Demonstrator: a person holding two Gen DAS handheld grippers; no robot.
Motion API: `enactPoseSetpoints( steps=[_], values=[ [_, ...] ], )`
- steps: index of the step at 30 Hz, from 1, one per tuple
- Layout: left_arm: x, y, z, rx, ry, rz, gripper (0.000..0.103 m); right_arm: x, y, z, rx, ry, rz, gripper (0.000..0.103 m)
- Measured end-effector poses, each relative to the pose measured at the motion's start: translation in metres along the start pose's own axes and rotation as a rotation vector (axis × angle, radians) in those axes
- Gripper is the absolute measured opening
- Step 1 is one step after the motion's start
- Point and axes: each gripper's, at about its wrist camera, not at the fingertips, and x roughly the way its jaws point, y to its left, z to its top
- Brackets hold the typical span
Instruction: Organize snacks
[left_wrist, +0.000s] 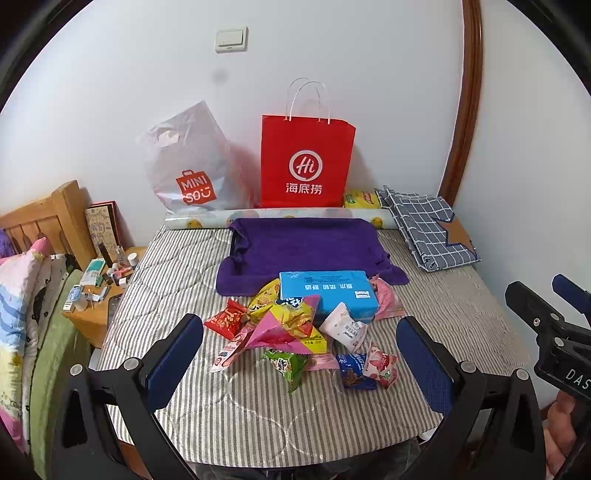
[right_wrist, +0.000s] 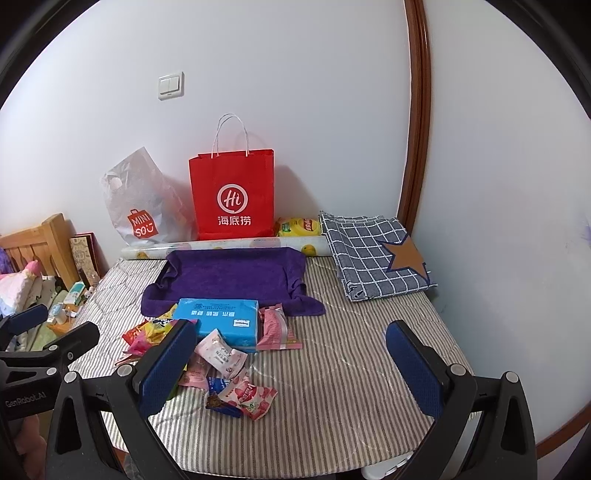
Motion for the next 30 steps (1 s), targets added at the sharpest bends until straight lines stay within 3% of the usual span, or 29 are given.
enactPoseSetpoints(
  steps=[25, 30],
  values=[
    [0.021, 0.005, 0.0, -0.03, 0.017, 0.023, 0.103, 0.015, 0.002, -0.005, -0.013, 0.003, -0.001, 0.103],
    [0.032, 0.008, -0.004, -0.017, 0.024, 0.022, 0.103, 0.033, 0.011, -0.016, -0.08, 0.03, -0.082, 0.103]
  ],
)
